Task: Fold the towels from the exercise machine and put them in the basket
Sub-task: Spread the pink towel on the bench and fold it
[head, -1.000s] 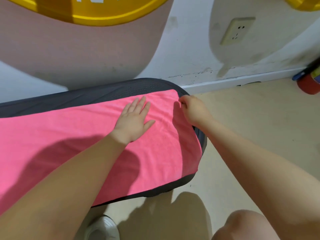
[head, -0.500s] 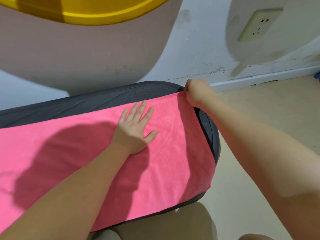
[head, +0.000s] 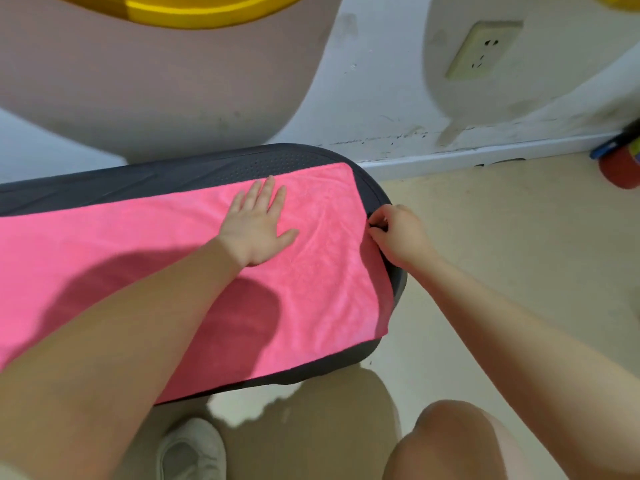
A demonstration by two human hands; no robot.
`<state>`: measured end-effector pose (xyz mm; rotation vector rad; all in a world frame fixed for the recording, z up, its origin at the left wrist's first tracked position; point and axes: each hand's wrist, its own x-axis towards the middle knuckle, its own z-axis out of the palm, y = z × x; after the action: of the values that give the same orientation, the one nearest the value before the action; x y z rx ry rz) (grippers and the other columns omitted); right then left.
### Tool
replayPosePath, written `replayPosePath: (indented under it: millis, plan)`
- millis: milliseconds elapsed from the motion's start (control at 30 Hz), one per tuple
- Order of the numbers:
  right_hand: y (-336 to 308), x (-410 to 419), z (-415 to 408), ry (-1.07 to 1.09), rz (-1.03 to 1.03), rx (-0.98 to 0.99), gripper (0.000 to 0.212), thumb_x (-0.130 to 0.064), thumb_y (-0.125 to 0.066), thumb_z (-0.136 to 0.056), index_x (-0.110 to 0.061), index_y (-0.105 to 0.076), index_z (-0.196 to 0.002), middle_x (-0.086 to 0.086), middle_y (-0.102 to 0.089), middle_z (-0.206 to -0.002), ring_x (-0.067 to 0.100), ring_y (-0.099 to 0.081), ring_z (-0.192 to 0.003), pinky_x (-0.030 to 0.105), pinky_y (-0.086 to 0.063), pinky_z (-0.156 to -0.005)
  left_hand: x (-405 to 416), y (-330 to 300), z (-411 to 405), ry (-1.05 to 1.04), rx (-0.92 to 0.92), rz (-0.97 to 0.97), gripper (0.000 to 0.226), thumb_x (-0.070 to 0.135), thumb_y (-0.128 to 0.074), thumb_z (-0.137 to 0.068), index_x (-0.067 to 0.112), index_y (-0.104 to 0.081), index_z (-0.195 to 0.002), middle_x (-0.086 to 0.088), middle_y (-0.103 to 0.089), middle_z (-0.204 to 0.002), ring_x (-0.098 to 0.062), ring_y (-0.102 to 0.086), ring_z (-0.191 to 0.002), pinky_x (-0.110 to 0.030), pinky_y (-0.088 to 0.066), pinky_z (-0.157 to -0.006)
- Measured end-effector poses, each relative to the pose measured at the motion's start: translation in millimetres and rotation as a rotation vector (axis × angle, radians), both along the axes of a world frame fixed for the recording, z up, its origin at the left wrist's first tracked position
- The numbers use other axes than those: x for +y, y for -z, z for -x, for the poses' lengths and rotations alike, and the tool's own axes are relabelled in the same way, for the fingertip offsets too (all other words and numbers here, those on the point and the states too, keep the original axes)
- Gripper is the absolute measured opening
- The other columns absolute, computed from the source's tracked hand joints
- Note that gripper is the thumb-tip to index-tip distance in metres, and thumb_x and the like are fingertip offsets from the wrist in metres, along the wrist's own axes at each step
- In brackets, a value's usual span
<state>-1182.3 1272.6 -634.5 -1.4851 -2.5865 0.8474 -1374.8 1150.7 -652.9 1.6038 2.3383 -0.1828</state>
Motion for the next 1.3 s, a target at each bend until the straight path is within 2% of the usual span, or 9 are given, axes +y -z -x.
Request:
replayPosePath:
  millis: [100, 200, 333, 533, 733, 967, 1067, 1167, 1300]
  plan:
    - [-9.3, 11.6, 1.7, 0.02, 0.095, 0.027, 0.025, -0.001, -0.045, -0.087, -0.006, -0.064, -0.104, 0.015, -0.065, -0.109, 0.032, -0.06, -0.098, 0.032, -0.048, -0.081, 11.7, -25.3, -40.0, 0.093, 0.047, -0.131, 0.057, 0.028, -0.043, -0.093, 0.013, -0.024, -0.144, -0.017, -0.032, -0.141, -0.031, -0.032, -0.129, -0.041, -0.029, -0.103]
    - [-17.8, 24.7, 8.8, 0.048, 0.297, 0.116, 0.016, -0.001, -0.048, -0.089, -0.012, -0.058, -0.093, 0.012, -0.061, -0.092, 0.019, -0.057, -0.064, 0.015, -0.046, -0.052, 18.4, -34.8, -88.5, 0.392, -0.076, -0.159, 0.044, 0.02, -0.036, -0.095, 0.021, -0.034, -0.139, -0.011, -0.047, -0.118, -0.031, -0.052, -0.104, -0.039, -0.041, -0.077]
    - [-16.1, 29.7, 11.4, 0.043, 0.316, 0.138, 0.025, 0.002, -0.037, -0.091, -0.004, -0.061, -0.096, 0.013, -0.061, -0.088, 0.014, -0.053, -0.053, 0.006, -0.034, -0.033, 21.7, -23.1, -118.4, 0.59, -0.042, -0.076, 0.042, 0.024, -0.031, -0.097, 0.024, -0.032, -0.139, -0.009, -0.053, -0.111, -0.032, -0.059, -0.092, -0.036, -0.039, -0.063]
    - [4.3, 28.2, 28.6, 0.044, 0.103, 0.001, 0.02, -0.022, -0.058, -0.085, -0.004, -0.066, -0.08, 0.014, -0.068, -0.073, 0.024, -0.064, -0.064, 0.031, -0.054, -0.069, 23.1, -21.2, -132.1, 0.488, -0.04, -0.023, 0.033, 0.026, -0.029, -0.098, 0.019, -0.04, -0.129, -0.011, -0.06, -0.098, -0.03, -0.055, -0.078, -0.034, -0.037, -0.06]
    - [13.3, 21.8, 42.0, 0.036, 0.047, -0.059, 0.018, -0.021, -0.061, -0.082, -0.012, -0.06, -0.067, 0.012, -0.066, -0.082, 0.03, -0.061, -0.08, 0.029, -0.037, -0.061, 8.8, -19.2, -136.7, 0.245, -0.202, -0.057, 0.042, 0.04, -0.028, -0.098, 0.008, -0.055, -0.099, -0.012, -0.05, -0.095, -0.028, -0.052, -0.085, -0.033, -0.032, -0.065]
    - [2.2, 22.5, 47.0, 0.078, 0.138, 0.19, 0.012, -0.01, -0.05, -0.086, -0.016, -0.045, -0.077, 0.002, -0.053, -0.078, 0.019, -0.049, -0.076, 0.029, -0.04, -0.064, 2.9, -20.1, -114.2, -0.172, -0.532, -0.237, 0.041, 0.022, -0.058, -0.085, 0.017, -0.032, -0.054, 0.004, -0.04, -0.058, -0.016, -0.041, -0.062, -0.029, -0.037, -0.065]
    - [-2.0, 17.9, 45.1, 0.235, 0.372, 0.488, 0.03, 0.004, -0.051, -0.083, -0.02, -0.039, -0.07, -0.001, -0.048, -0.068, 0.016, -0.053, -0.062, 0.028, -0.046, -0.057, -3.2, -26.3, -110.9, -0.384, -0.76, -0.39, 0.013, 0.012, -0.062, -0.083, 0.018, -0.052, -0.086, 0.007, -0.05, -0.08, -0.01, -0.046, -0.071, -0.023, -0.035, -0.071]
    - [-11.6, 15.3, 42.4, 0.254, 0.516, 0.639, 0.033, 0.014, -0.046, -0.083, -0.016, -0.046, -0.07, 0.002, -0.049, -0.065, 0.004, -0.049, -0.042, 0.016, -0.04, -0.042, -7.0, -31.7, -113.6, -0.579, -0.965, -0.454, 0.069, 0.01, -0.066, -0.081, 0.022, -0.029, -0.138, 0.006, -0.044, -0.112, -0.012, -0.048, -0.1, -0.019, -0.039, -0.089]
    - [-29.4, 14.2, 36.1, 0.311, 0.554, 0.689, 0.032, 0.012, -0.045, -0.085, -0.016, -0.055, -0.073, 0.0, -0.052, -0.068, 0.007, -0.046, -0.052, 0.011, -0.038, -0.042, -13.0, -49.5, -120.3, -0.639, -1.122, -0.451, 0.061, 0.006, -0.068, -0.08, 0.013, -0.04, -0.133, 0.0, -0.048, -0.121, -0.014, -0.048, -0.113, -0.03, -0.043, -0.1]
